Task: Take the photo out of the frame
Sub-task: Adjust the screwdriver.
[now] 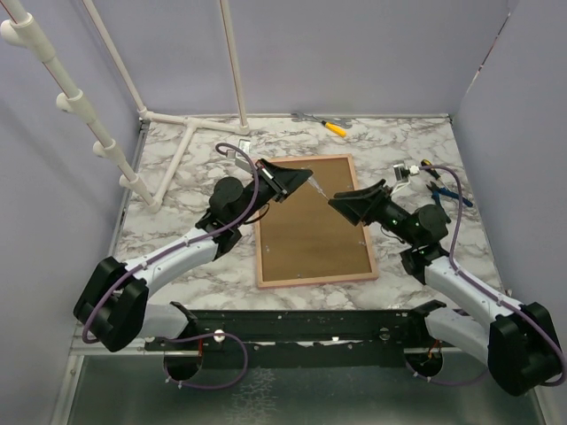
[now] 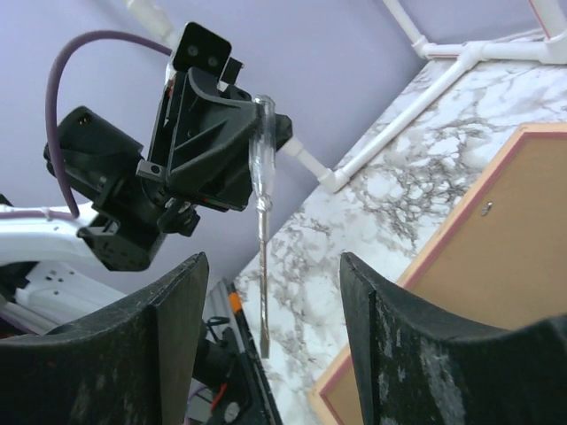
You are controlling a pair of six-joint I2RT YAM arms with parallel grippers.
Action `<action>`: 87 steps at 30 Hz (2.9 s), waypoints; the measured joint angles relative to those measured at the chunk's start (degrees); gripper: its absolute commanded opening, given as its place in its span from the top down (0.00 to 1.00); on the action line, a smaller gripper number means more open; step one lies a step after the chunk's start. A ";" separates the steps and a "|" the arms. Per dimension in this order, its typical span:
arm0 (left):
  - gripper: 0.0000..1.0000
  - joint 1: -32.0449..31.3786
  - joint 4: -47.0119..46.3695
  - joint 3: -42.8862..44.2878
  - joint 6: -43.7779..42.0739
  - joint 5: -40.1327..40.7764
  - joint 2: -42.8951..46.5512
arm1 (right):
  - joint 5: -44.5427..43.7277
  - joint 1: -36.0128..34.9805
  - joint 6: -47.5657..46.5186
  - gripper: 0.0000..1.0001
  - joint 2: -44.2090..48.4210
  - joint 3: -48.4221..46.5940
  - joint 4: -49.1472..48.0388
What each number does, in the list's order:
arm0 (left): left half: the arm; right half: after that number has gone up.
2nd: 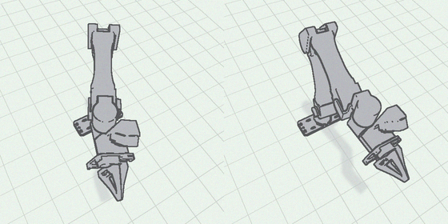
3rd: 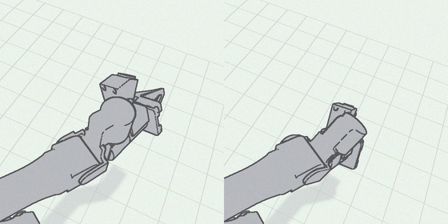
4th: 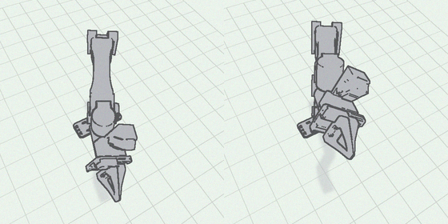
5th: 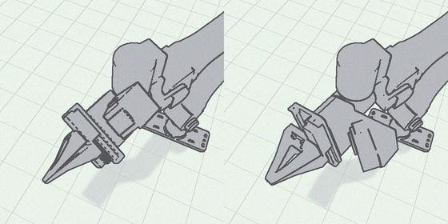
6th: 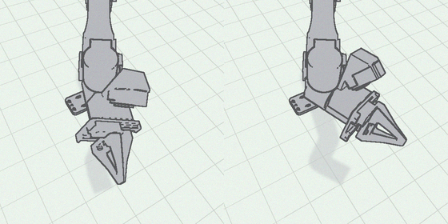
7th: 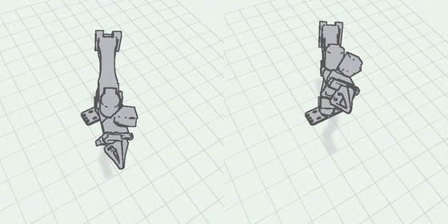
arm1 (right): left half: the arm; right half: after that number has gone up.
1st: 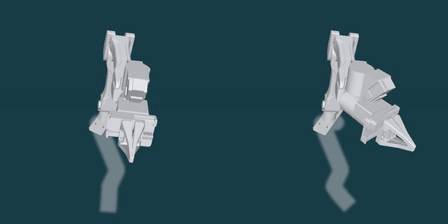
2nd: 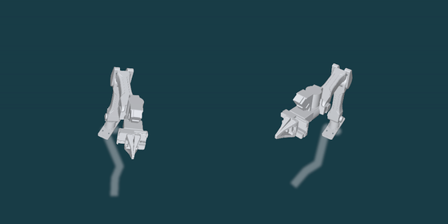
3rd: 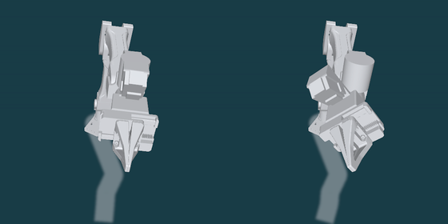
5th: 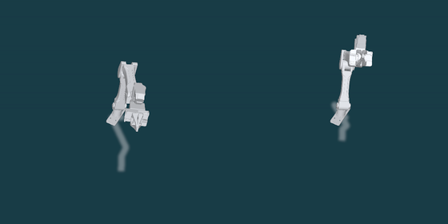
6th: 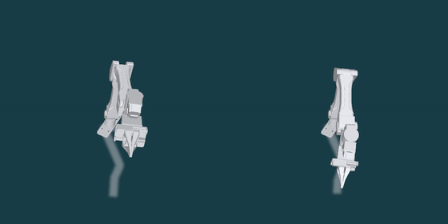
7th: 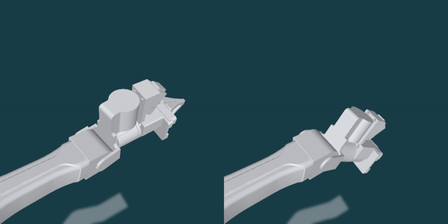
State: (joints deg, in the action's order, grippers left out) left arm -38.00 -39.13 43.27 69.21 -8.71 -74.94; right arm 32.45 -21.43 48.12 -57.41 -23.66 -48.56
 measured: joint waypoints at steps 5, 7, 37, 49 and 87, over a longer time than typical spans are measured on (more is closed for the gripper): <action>1.00 -0.24 -4.66 -1.05 1.29 1.99 2.03 | -0.52 0.00 8.11 0.40 -0.90 0.35 -4.02; 1.00 -0.33 -6.10 -1.38 1.53 2.73 2.58 | -0.85 0.00 10.40 0.40 -0.96 0.37 -5.03; 1.00 -1.03 -13.73 -3.34 1.77 5.29 2.64 | -1.25 -1.09 27.65 0.84 -8.48 -1.92 -16.96; 1.00 -1.14 -14.75 -4.76 1.46 6.69 2.29 | -1.01 -1.40 29.05 0.58 -9.44 -2.32 -17.75; 0.02 -1.14 -4.02 -4.68 -2.19 7.23 6.71 | 1.90 -1.77 19.78 1.00 -5.46 -2.58 -5.44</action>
State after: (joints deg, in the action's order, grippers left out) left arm -39.13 -43.16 38.59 67.02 -1.48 -68.23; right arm 34.35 -23.20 67.90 -62.87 -26.24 -54.00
